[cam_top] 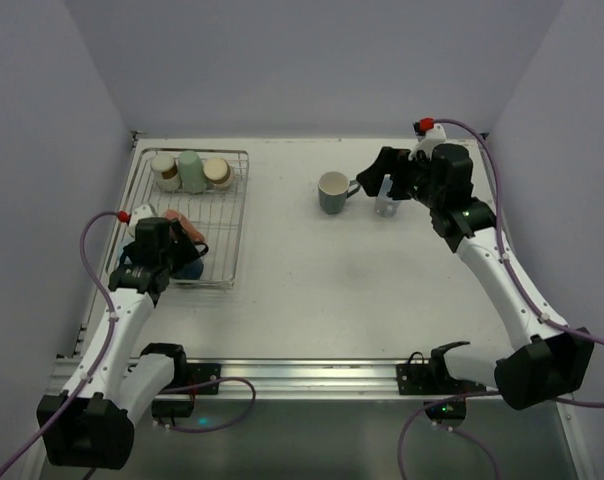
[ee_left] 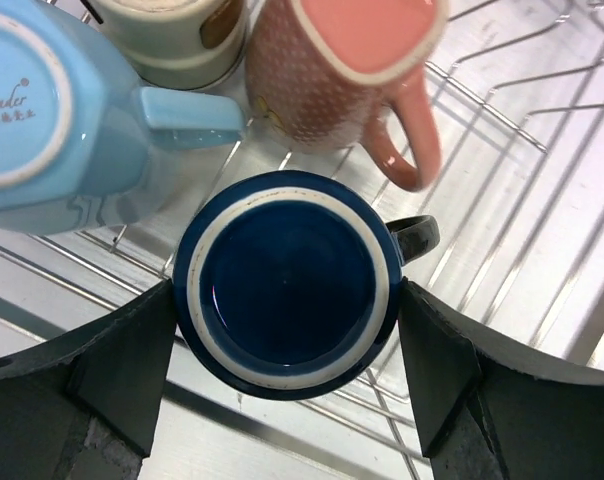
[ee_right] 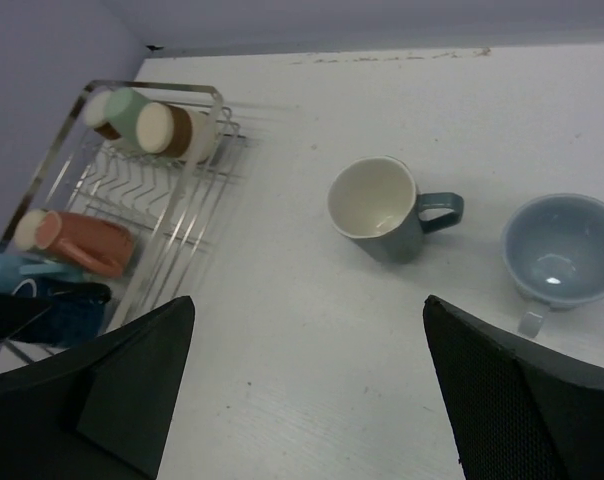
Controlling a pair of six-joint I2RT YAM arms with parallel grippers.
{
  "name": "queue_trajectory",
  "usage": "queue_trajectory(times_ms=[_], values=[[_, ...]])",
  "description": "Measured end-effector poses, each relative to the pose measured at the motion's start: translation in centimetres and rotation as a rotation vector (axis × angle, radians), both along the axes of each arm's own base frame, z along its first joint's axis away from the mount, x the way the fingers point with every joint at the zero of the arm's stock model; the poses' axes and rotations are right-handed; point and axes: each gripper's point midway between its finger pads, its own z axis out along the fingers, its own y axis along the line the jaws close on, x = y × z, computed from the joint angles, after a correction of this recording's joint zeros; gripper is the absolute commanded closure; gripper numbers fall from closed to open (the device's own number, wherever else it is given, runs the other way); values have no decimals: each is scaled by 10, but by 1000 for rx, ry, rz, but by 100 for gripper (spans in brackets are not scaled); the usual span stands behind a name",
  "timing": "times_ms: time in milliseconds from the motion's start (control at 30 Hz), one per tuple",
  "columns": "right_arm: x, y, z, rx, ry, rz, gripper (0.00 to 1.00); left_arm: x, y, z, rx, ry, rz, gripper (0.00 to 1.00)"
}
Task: Unload the cups from the dish rack
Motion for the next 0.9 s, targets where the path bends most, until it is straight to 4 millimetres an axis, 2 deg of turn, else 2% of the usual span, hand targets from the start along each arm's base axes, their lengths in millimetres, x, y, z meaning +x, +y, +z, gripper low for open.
queue_trajectory(times_ms=[100,233,400,533,700,800,900], values=[[-19,14,24,91,-59,61,1,-5,-8,20,-31,-45,-35,93],[-51,46,54,208,-139,173,1,-9,-15,51,-57,-127,-80,96],[-91,92,70,378,-170,348,1,-15,-30,87,-111,-219,-153,100],[-109,123,56,480,-110,438,1,-16,-49,116,-177,-304,-240,100],[-132,167,35,555,-51,549,4,-7,-91,149,-367,-431,-389,100],[-132,179,18,586,-17,569,6,4,-116,161,-491,-488,-487,100],[-128,183,4,598,14,564,7,13,-132,160,-584,-502,-541,100]])
